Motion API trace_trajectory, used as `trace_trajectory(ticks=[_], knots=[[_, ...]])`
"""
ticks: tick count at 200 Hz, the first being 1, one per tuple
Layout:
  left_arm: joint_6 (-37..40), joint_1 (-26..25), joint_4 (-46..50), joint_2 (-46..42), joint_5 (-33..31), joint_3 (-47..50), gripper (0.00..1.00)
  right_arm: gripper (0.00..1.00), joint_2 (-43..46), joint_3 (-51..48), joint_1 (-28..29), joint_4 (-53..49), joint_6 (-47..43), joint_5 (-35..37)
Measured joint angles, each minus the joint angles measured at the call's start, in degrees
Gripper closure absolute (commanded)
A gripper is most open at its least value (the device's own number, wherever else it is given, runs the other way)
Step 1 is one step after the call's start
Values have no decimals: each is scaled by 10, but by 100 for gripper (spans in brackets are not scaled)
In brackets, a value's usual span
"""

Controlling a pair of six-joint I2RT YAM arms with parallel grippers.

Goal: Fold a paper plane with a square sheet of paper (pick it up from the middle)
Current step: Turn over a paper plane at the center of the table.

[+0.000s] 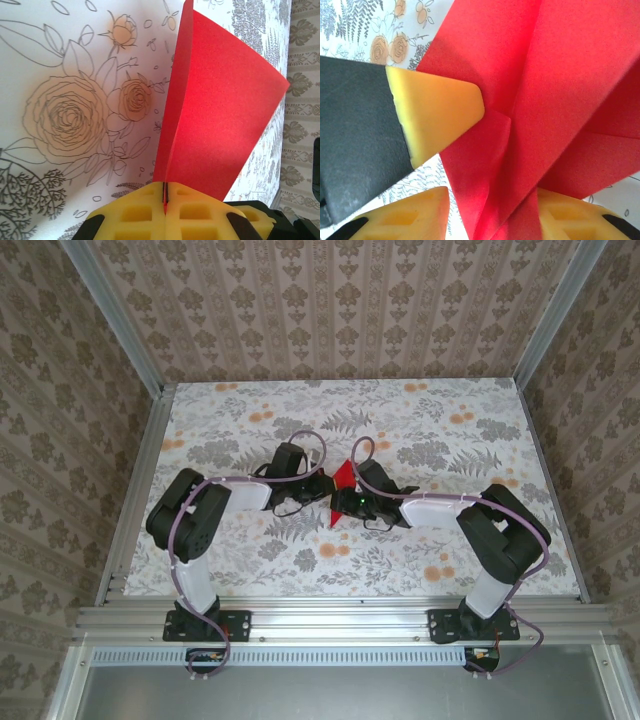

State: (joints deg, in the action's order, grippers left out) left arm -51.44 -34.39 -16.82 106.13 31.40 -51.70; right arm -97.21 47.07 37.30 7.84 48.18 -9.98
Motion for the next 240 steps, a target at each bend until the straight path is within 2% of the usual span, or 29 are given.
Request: trace_trajectory(ticks=[20,59,112,131,156,184,198,214,240], knots=[[0,3,0,4,2,0,100,58,0,-7,0,10,0,-2],[0,4,0,7,6,0,100,73,0,-7,0,11,-1,-4],[-5,4,-7,7,18,0,100,77,-22,20,1,-10,0,3],[-9,4,-13,7,21,0,97,85,-26,32,1,-23,-1,6],[-13,6,-19,6,21,4,86,93,-28,45,1,-51,-2,14],[-10,23,-11,-15,16,19,61,96,-25,66,1,-122,-16,34],[-3,38,8,-41,7,26,53,96,-16,81,1,-177,-31,46],[5,58,33,-81,-13,33,46,96,-5,108,1,-250,-53,59],[24,85,76,-141,-49,37,43,96,0,152,2,-344,-89,84]])
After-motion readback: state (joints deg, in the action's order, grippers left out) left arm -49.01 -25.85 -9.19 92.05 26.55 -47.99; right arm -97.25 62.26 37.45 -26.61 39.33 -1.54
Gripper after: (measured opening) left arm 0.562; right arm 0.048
